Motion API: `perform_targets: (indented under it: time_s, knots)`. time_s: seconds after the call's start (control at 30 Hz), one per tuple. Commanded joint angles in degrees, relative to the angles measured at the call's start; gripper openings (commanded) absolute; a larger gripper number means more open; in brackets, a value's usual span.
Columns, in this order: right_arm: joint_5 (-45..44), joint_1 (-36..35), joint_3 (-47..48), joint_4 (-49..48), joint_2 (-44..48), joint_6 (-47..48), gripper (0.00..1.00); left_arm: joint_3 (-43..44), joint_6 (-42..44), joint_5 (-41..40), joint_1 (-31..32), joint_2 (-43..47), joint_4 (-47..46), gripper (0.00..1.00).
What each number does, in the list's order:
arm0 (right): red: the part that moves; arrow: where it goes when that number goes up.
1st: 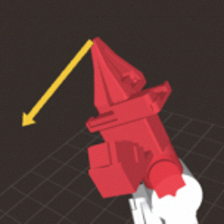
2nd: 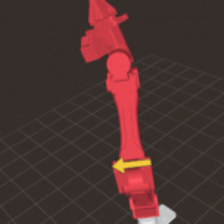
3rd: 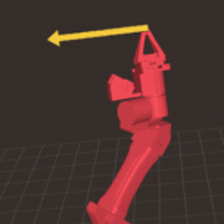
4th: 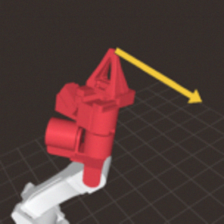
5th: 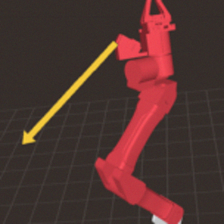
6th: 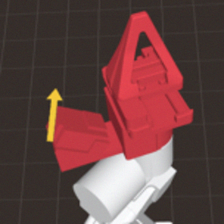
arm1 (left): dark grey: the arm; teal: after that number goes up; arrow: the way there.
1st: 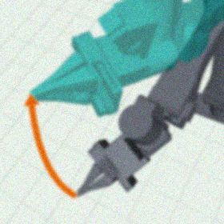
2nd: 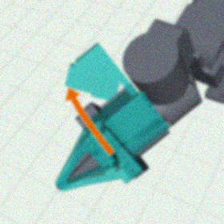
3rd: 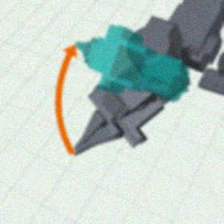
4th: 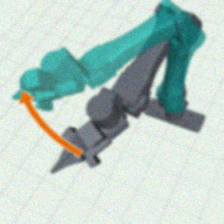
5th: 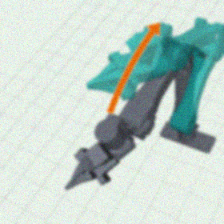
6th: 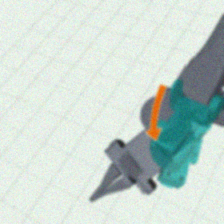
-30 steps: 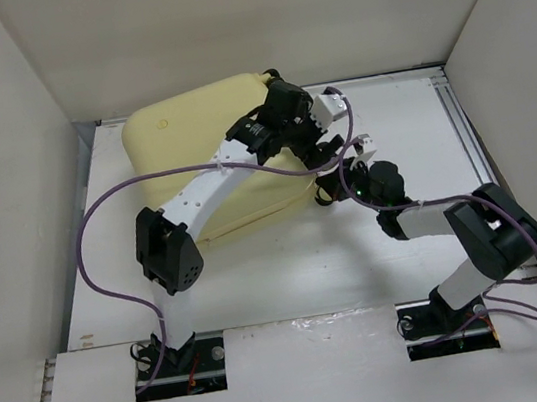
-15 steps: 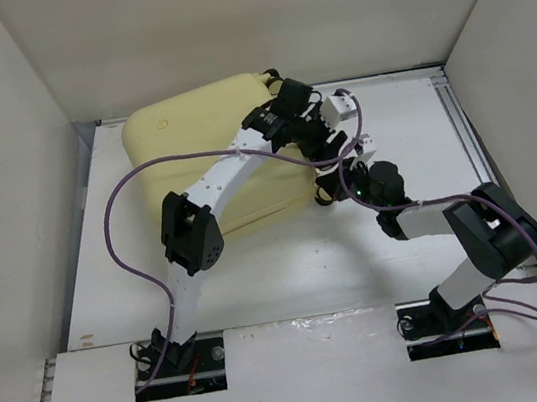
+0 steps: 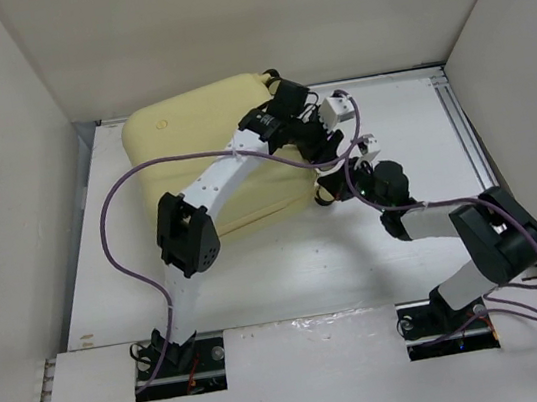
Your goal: Pack the luggage
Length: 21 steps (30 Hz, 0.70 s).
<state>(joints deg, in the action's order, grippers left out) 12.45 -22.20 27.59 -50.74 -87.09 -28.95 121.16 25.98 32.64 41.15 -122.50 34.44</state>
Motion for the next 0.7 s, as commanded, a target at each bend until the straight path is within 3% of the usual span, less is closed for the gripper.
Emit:
perform_targets:
  time_s: [0.0, 0.4, 0.67]
  knots:
    - [-7.53, 5.58, -0.53, 5.73, 2.18, 1.17, 0.00, -2.24, 4.42, 0.05, -2.65, 7.44, 9.07, 0.00]
    - [-0.95, 8.31, 8.08, 5.04, -4.57, 2.23, 0.00, -7.95, 9.44, 5.24, -2.65, 15.00, 14.34, 0.00]
    - [10.65, 10.95, 9.67, -10.84, -13.80, -0.58, 0.00, -13.75, 14.53, 10.59, -2.13, 17.91, 19.96, 0.00]
